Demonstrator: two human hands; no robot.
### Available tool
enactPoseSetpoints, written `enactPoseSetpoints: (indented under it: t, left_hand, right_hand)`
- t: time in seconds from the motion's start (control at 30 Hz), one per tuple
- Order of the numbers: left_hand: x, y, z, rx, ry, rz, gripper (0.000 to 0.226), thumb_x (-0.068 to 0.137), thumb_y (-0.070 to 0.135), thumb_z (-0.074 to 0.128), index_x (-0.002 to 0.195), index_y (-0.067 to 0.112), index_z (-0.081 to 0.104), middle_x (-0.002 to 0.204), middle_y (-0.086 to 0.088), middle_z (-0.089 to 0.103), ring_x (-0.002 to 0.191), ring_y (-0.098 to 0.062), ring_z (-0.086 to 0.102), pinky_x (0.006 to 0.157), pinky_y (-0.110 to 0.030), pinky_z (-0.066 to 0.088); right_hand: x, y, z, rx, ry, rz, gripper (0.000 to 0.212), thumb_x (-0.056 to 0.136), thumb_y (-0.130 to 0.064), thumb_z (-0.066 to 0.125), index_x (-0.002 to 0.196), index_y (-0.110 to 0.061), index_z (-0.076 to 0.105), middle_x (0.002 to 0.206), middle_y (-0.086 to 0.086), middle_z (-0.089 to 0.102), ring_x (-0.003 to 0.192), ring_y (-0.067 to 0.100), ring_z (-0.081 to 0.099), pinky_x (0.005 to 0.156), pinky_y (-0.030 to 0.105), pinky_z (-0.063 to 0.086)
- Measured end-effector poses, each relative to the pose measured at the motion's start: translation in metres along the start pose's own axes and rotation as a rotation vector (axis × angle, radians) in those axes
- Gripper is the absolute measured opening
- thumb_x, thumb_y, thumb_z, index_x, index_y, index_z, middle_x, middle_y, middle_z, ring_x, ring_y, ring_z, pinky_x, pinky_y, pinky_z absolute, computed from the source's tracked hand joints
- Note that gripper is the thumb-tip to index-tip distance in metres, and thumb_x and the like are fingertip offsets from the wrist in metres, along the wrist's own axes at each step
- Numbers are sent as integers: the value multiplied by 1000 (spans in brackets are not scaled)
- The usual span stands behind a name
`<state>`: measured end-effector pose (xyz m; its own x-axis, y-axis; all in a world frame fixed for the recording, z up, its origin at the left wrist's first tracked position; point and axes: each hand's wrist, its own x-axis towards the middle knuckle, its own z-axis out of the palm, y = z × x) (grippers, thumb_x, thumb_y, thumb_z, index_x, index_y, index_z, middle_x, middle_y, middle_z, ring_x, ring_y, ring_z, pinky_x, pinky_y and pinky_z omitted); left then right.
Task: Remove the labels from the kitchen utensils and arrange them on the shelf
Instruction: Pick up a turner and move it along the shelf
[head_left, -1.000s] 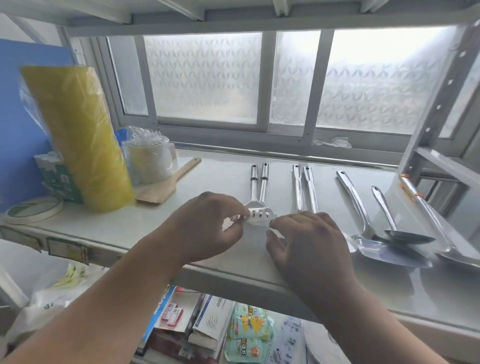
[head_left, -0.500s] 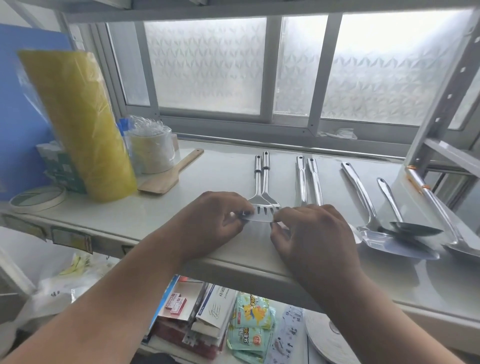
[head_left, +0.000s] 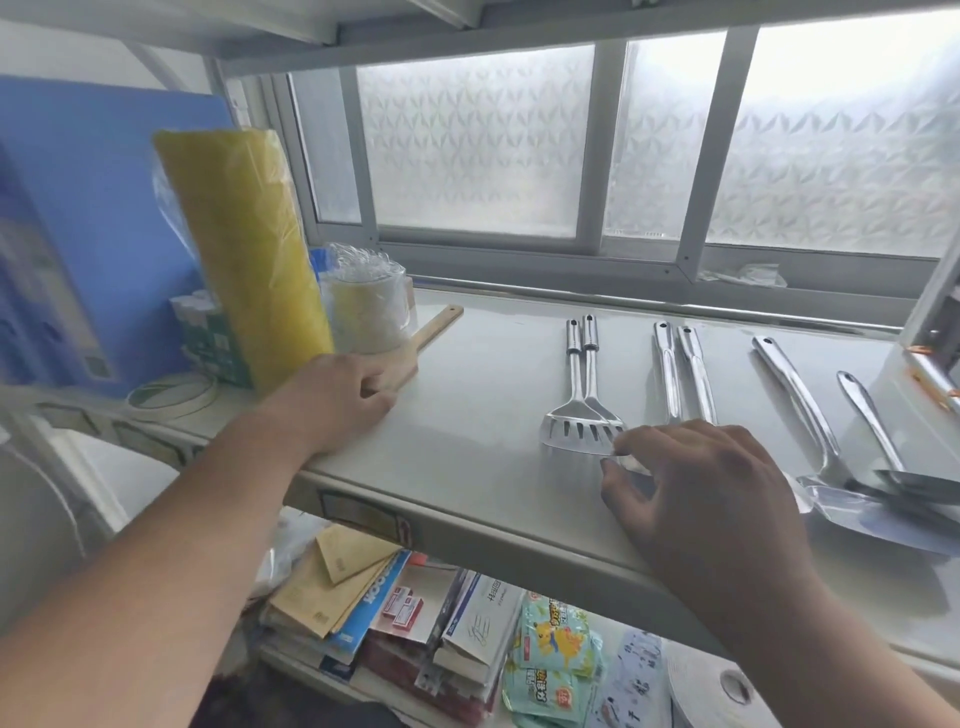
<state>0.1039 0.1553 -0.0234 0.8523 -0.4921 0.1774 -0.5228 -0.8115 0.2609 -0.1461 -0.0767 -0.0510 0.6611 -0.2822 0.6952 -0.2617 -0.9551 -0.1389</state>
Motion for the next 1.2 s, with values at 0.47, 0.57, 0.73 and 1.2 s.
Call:
enactPoseSetpoints:
  t: [0.47,0.57,0.73,1.2]
  left_hand:
    - [-21,34,27,-166,125,251,27,97,39,74,119,27,83,129,12,74,122,-13,66,108,-23,42]
    - [-29,40,30,-192,126,279,28,95,42,75,119,30,83,127,16,74,120,-11,66,112,-29,45]
    - [-33,40,32,-223,141,291,31,93,46,76,118,30,83,124,17,75,115,-8,66,109,-31,48]
    - [-34,38,32,-223,132,298,42,91,49,77,129,31,76,133,10,73,119,-15,65,107,-39,52]
  right_hand:
    - [-2,2,0,-28,-34,13,10,78,-29,77,76,-21,72,72,-3,72,77,27,66,79,37,49]
    - [-2,2,-1,-30,-60,18,9,79,-30,74,78,-22,72,73,-3,72,78,26,65,79,37,50]
    - [-2,3,-1,-32,-116,34,15,83,-35,63,82,-22,72,78,-5,72,83,24,65,83,38,48]
    - [-4,2,-6,-3,-174,71,19,84,-35,58,90,-22,71,85,-7,72,95,21,62,89,35,44]
